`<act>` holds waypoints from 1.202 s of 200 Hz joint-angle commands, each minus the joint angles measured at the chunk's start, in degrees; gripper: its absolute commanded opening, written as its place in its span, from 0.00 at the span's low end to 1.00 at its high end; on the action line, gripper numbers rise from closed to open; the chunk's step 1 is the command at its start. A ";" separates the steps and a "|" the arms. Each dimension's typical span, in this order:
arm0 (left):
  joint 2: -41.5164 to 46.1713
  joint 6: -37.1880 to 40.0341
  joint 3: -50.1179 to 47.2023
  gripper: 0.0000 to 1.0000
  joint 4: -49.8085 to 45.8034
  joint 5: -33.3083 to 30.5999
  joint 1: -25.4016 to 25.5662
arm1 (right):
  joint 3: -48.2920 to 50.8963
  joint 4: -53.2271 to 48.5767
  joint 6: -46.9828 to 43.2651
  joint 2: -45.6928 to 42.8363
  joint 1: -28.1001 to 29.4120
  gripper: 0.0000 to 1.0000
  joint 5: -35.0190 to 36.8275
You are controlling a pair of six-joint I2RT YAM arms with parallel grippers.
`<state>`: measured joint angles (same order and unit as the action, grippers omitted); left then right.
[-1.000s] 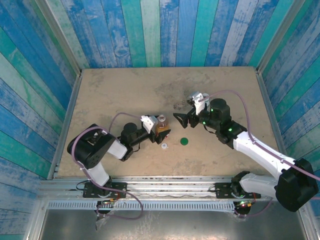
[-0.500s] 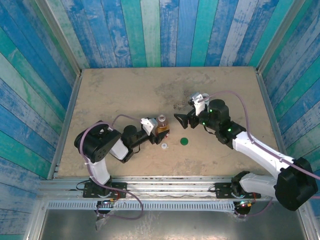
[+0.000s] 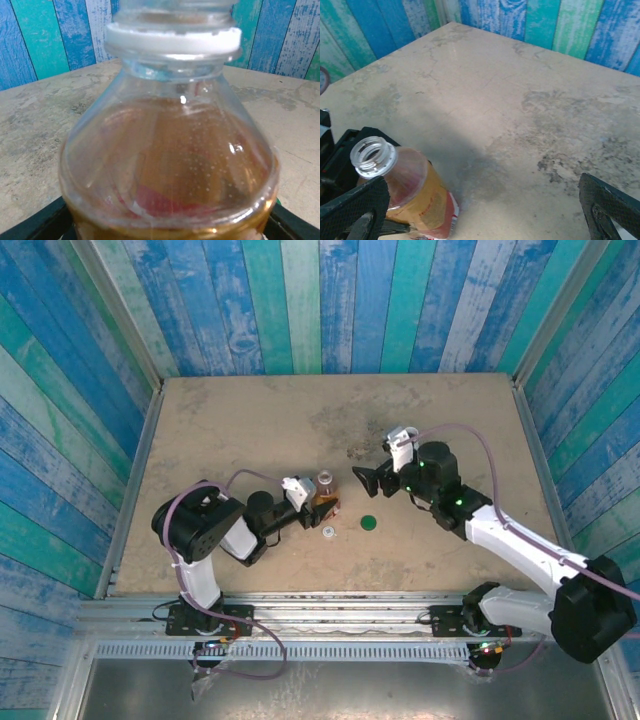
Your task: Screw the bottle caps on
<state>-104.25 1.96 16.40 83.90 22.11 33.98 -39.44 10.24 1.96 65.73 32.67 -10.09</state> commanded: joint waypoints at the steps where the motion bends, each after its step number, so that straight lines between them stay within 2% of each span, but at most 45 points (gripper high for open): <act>1: 0.01 1.71 -0.40 0.71 -0.13 2.19 0.12 | 1.16 -3.49 -0.29 -2.28 0.47 1.00 0.26; 8: 0.01 1.74 -0.19 0.68 -0.94 2.18 0.12 | 2.05 -4.29 -0.49 -3.09 0.68 1.00 -0.33; 24: -0.36 1.19 0.13 0.53 -0.93 2.83 0.13 | 4.75 -5.62 -0.81 -5.17 1.26 1.00 0.01; 30: -0.65 0.76 0.04 0.52 -0.09 2.84 0.13 | 5.72 -6.04 -0.74 -5.91 1.26 1.00 0.07; 81: -0.89 -0.11 0.02 0.59 0.69 1.55 0.12 | 12.12 -4.21 2.20 -6.24 10.29 1.00 2.61; 117: -0.78 -0.42 0.56 0.65 -0.24 1.66 0.12 | 13.03 0.38 2.76 0.97 16.97 1.00 6.79; 160: -1.03 -0.68 0.88 0.68 -0.41 1.65 0.12 | 12.05 6.48 3.91 9.51 20.33 1.00 6.89; 185: -1.29 -0.64 0.93 0.66 -0.14 1.54 0.12 | 11.50 9.54 4.54 14.38 21.97 0.99 8.10; 240: -0.58 0.75 0.57 0.65 -1.81 -1.68 0.10 | 8.66 14.01 4.22 23.70 24.38 0.78 11.71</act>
<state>-104.25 1.52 16.67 83.61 22.79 33.98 -28.58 20.51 5.74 86.70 56.40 -1.34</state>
